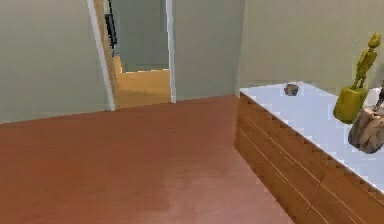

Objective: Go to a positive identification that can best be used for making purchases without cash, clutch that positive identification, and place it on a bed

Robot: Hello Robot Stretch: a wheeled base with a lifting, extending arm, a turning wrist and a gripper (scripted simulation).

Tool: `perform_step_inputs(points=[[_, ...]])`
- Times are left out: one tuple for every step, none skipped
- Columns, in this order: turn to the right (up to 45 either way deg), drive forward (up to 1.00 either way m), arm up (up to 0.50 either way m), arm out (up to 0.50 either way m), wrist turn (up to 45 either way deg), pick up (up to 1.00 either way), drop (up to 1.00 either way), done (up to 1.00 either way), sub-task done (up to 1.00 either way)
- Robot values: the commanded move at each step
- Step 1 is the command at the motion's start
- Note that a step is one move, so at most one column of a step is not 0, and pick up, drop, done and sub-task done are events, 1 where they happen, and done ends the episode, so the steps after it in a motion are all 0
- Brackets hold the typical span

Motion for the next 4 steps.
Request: perform_step_inputs(points=[[-18.0, 0.00, 0.00, 0.00, 0.0, 0.00, 0.00, 0.00, 0.00], [0.0, 0.85, 0.00, 0.00, 0.0, 0.00, 0.00, 0.00, 0.00], [-45.0, 0.00, 0.00, 0.00, 0.0, 0.00, 0.00, 0.00, 0.00], [-6.0, 0.00, 0.00, 0.00, 0.0, 0.00, 0.00, 0.00, 0.00]])
